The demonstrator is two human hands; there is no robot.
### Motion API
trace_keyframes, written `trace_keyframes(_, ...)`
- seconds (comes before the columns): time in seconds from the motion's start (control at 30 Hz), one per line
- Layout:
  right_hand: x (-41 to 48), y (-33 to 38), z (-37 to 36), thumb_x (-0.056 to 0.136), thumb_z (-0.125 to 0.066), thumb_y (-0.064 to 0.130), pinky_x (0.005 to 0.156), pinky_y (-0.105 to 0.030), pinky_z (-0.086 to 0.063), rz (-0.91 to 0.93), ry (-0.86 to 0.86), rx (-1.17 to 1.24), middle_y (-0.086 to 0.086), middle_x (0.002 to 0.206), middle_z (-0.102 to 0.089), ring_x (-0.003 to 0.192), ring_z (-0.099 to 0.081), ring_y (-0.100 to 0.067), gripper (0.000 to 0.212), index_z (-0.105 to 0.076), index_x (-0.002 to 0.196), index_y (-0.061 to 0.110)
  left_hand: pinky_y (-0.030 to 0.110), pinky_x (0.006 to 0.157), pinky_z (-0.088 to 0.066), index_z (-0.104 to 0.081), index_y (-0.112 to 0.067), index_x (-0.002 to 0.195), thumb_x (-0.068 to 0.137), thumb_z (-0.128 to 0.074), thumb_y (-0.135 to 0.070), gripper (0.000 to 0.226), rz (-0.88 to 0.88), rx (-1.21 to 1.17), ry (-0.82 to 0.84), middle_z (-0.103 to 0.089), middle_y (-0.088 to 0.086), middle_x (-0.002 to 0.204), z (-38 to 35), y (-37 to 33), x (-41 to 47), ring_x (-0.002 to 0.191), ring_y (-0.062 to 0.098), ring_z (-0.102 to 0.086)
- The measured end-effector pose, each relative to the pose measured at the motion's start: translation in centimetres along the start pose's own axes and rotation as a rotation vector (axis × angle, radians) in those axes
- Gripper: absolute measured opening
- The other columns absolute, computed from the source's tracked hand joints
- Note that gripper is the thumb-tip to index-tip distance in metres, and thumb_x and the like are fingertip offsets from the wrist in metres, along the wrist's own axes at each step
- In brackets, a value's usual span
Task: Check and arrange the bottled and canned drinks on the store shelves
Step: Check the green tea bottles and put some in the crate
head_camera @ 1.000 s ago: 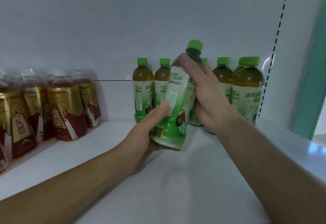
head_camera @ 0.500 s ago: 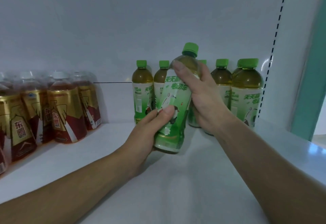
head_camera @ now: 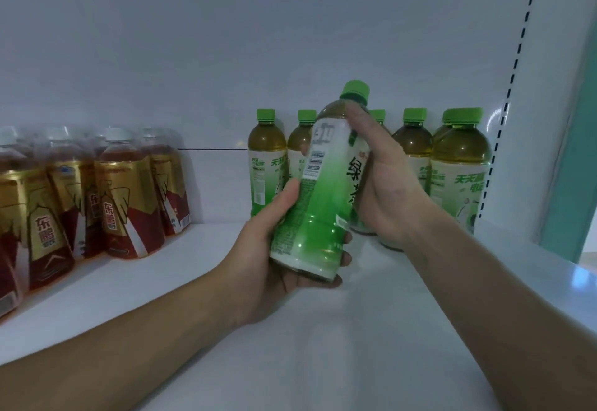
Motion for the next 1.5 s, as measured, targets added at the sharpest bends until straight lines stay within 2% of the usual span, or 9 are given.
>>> trace_keyframes(0.1,-0.1,0.2,0.3,0.086,-0.071,0.036,0.105,-0.056,-0.049,0.001,-0.004,0.005,-0.012,0.114,-0.069,0.106,-0.067,-0.029,0.064,-0.053,0.14,0.007,0.039,0.065,-0.06,-0.067,-0.008,0.124,0.075,-0.056,-0.061,0.073,0.051,-0.03,0.046,-0.073,0.018,0.103,-0.2,0.4,0.0,0.082,0.031,-0.072)
trace_keyframes(0.23,0.1,0.7,1.1,0.082,-0.083,0.033,0.094,-0.05,-0.058,0.112,-0.165,-0.24,-0.007,0.115,-0.074,0.102,-0.073,-0.024,0.045,-0.059,0.119,0.027,0.037,0.069,-0.06,-0.064,-0.025,0.128,0.068,-0.065,-0.055,0.067,-0.064,0.142,-0.075,-0.074,0.003,0.114,0.2,0.2,0.4,0.099,0.022,-0.073)
trace_keyframes(0.43,0.0,-1.0,0.7,0.094,-0.066,0.033,0.083,-0.036,-0.058,-0.086,-0.058,-0.179,-0.007,0.113,-0.073,0.097,-0.072,-0.02,0.044,-0.058,0.133,0.013,0.036,0.053,-0.057,-0.068,-0.008,0.122,0.08,-0.054,-0.063,0.07,0.056,-0.08,-0.047,-0.072,0.018,0.097,0.4,0.3,0.1,0.072,0.03,-0.07)
trace_keyframes(0.7,-0.2,1.1,0.4,0.077,-0.086,0.029,0.087,-0.033,-0.06,0.222,-0.134,-0.383,0.003,0.12,-0.066,0.103,-0.071,-0.012,0.054,-0.054,0.12,0.037,0.03,0.072,-0.061,-0.062,-0.028,0.129,0.072,-0.058,-0.058,0.065,-0.18,0.208,-0.116,-0.075,0.0,0.113,0.4,-1.1,0.3,0.099,0.016,-0.073)
trace_keyframes(0.87,-0.1,-1.1,-0.8,0.077,-0.074,0.041,0.093,-0.045,-0.057,-0.072,0.045,-0.053,-0.011,0.119,-0.072,0.106,-0.072,-0.027,0.074,-0.051,0.14,0.011,0.035,0.059,-0.058,-0.068,-0.012,0.119,0.071,-0.056,-0.061,0.069,-0.054,0.027,-0.021,-0.072,0.02,0.095,0.2,-0.8,-0.2,0.071,0.029,-0.071)
trace_keyframes(1.03,-0.1,0.0,-0.2,0.076,-0.081,0.034,0.096,-0.055,-0.056,0.091,-0.055,-0.12,-0.015,0.118,-0.071,0.106,-0.071,-0.032,0.065,-0.055,0.132,0.013,0.034,0.065,-0.059,-0.064,-0.022,0.129,0.072,-0.057,-0.062,0.07,-0.145,0.088,-0.075,-0.074,0.011,0.112,0.3,-0.8,0.5,0.095,0.03,-0.073)
trace_keyframes(1.13,0.1,-0.3,0.1,0.075,-0.079,0.041,0.097,-0.049,-0.056,0.062,-0.055,-0.163,-0.01,0.121,-0.07,0.109,-0.07,-0.026,0.07,-0.051,0.136,0.017,0.034,0.06,-0.057,-0.067,-0.016,0.124,0.079,-0.053,-0.062,0.065,-0.075,0.073,-0.115,-0.074,0.015,0.103,0.9,-0.4,0.5,0.081,0.031,-0.072)
trace_keyframes(1.27,0.0,-0.7,0.2,0.08,-0.076,0.038,0.085,-0.041,-0.057,-0.044,0.024,-0.083,-0.006,0.109,-0.074,0.098,-0.072,-0.022,0.062,-0.056,0.133,0.012,0.033,0.059,-0.06,-0.076,-0.002,0.1,0.091,-0.041,-0.057,0.066,0.14,-0.169,0.098,-0.072,0.02,0.089,-0.2,0.1,-0.3,0.067,0.031,-0.071)
trace_keyframes(1.5,0.2,-1.5,1.1,0.077,-0.082,0.048,0.091,-0.047,-0.059,-0.232,-0.083,-0.084,-0.012,0.106,-0.076,0.097,-0.074,-0.03,0.066,-0.064,0.127,0.009,0.037,0.069,-0.062,-0.063,-0.005,0.13,0.098,-0.046,-0.056,0.063,0.164,-0.258,0.178,-0.067,0.028,0.119,-0.5,0.2,0.2,0.088,0.035,-0.073)
Point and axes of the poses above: each hand's wrist, its own x-axis towards the middle knuckle, its own z-axis out of the back of the hand, y = z × x, the point moved 6 cm from there along x, towards the middle knuckle
